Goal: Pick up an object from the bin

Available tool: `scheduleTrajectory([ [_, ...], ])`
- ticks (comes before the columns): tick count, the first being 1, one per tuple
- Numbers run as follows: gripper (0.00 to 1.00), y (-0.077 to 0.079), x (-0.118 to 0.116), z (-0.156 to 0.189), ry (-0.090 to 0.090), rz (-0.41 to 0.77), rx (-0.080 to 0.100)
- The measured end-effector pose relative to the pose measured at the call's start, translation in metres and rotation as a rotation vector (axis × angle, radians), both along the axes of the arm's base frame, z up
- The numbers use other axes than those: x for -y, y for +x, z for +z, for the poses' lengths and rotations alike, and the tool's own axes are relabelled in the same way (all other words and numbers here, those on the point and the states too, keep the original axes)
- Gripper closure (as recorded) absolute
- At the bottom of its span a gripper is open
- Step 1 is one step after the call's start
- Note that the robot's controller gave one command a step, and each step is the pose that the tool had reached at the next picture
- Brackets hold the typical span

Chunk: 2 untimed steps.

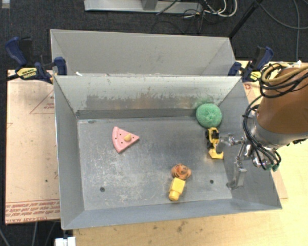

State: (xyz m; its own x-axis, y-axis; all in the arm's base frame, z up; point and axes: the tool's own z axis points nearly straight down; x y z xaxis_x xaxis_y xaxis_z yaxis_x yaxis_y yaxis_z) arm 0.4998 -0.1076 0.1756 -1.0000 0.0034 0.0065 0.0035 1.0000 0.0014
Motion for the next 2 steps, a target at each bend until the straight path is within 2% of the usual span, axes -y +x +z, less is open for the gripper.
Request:
scheduleTrajectory([
  [1, 0.0, 0.001, 0.0, 0.004, -0.001, 0.003, 0.007],
  [2, 0.0, 0.006, -0.018, -0.008, -0.004, 0.065, 0.011],
])
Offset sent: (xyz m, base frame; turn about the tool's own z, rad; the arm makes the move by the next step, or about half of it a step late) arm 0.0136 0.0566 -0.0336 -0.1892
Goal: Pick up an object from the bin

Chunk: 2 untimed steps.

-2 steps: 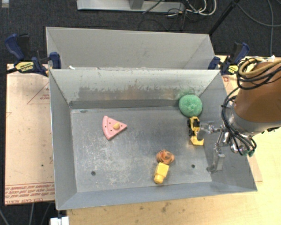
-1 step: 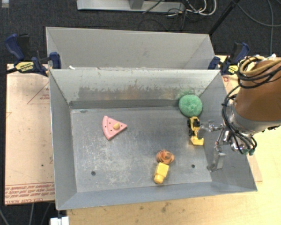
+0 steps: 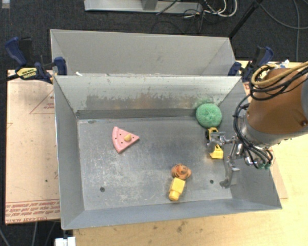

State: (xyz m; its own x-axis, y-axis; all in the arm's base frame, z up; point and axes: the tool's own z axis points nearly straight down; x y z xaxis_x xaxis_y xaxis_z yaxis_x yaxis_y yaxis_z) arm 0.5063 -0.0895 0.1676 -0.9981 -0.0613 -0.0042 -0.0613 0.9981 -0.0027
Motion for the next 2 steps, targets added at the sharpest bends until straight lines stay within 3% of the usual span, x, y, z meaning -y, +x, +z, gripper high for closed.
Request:
scheduleTrajectory([
  [1, 0.0, -0.008, -0.041, -0.02, 0.003, 0.167, -0.003],
  [2, 0.0, -0.011, -0.055, -0.041, 0.003, 0.109, -0.003],
])
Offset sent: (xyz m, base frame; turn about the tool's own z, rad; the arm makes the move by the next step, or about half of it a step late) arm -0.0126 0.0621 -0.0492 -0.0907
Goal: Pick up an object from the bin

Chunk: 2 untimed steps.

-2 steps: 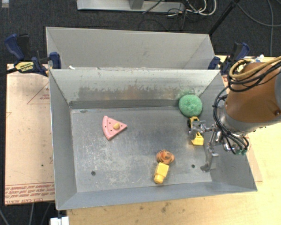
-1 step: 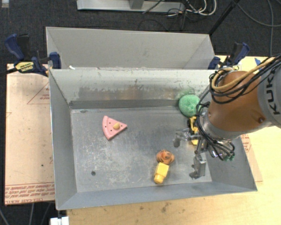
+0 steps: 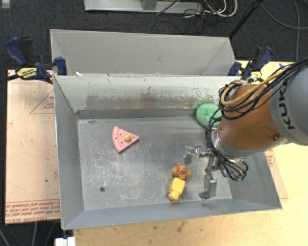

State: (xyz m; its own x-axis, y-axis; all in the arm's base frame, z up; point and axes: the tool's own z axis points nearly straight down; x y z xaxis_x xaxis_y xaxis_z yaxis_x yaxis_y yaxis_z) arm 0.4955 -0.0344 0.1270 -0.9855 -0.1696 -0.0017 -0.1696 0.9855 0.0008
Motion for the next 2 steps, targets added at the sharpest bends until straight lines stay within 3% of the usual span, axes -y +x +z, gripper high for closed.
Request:
scheduleTrajectory([
  [1, 0.0, -0.001, -0.013, -0.014, 0.0, 0.042, -0.001],
  [2, 0.0, 0.033, -0.025, -0.035, -0.001, 0.346, 0.001],
])
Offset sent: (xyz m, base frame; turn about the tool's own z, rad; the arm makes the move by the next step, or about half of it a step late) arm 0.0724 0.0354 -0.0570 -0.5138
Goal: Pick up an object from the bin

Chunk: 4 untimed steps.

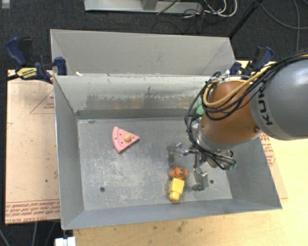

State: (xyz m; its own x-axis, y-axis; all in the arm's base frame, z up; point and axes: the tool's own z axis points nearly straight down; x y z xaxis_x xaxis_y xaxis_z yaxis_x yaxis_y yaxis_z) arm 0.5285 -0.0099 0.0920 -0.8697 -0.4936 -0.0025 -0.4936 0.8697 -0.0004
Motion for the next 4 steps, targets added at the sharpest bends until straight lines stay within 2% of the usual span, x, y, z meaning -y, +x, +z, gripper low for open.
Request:
scheduleTrajectory([
  [1, 0.0, 0.016, 0.003, -0.011, 0.001, 0.163, 0.002],
  [2, 1.0, -0.031, -0.022, -0.022, 0.001, 0.175, -0.002],
  [3, 1.0, -0.031, -0.022, -0.022, 0.001, 0.176, -0.002],
  [4, 1.0, -0.032, -0.017, 0.116, 0.0, 0.167, 0.001],
])
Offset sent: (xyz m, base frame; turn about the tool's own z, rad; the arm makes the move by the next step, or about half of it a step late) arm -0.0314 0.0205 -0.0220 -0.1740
